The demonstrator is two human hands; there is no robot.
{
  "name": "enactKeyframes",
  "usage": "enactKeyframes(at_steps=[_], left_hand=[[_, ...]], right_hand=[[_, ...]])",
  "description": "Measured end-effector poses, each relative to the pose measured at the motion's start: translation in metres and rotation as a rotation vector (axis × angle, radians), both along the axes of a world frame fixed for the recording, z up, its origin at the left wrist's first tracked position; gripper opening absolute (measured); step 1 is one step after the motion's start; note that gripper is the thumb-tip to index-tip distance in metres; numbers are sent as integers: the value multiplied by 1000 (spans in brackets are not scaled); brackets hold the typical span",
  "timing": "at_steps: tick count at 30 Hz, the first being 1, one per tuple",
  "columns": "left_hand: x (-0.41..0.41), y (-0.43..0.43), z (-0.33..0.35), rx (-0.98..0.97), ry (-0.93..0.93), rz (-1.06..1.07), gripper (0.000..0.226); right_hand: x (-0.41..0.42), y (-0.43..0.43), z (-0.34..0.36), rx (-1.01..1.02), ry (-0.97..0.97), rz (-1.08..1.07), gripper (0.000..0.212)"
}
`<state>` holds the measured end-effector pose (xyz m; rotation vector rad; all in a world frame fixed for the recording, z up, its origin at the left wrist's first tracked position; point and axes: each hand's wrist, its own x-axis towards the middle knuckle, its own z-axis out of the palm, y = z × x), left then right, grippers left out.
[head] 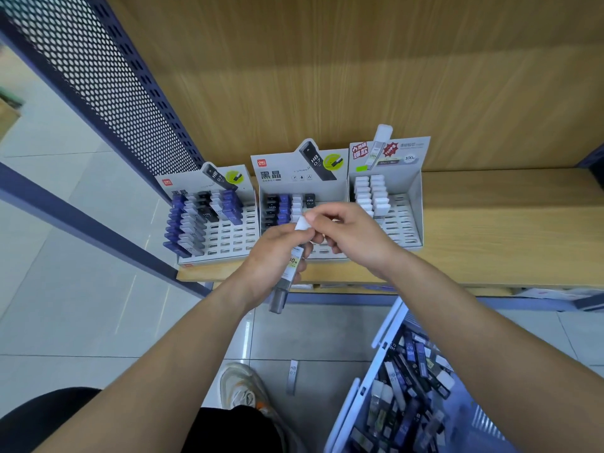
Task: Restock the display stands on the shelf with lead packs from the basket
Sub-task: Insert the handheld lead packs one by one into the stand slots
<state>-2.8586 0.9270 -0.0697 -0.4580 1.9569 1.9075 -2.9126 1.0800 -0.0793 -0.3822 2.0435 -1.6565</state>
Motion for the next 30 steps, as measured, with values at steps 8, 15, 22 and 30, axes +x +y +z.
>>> enactKeyframes(at_steps=[8, 15, 22, 30], left_hand=[[4, 5, 2, -16, -51, 75, 25], [0, -3, -15, -62, -120, 159, 26], [-2, -2, -23, -46, -94, 79, 35], [-2, -8, -25, 37, -16, 46, 29]], right_hand=[[-14, 27, 11, -27, -62, -31, 12], [-46, 95, 1, 289, 254, -351, 8], [-61, 104, -30, 613, 424, -218, 5], [-59, 104, -42, 627, 444, -177, 6]])
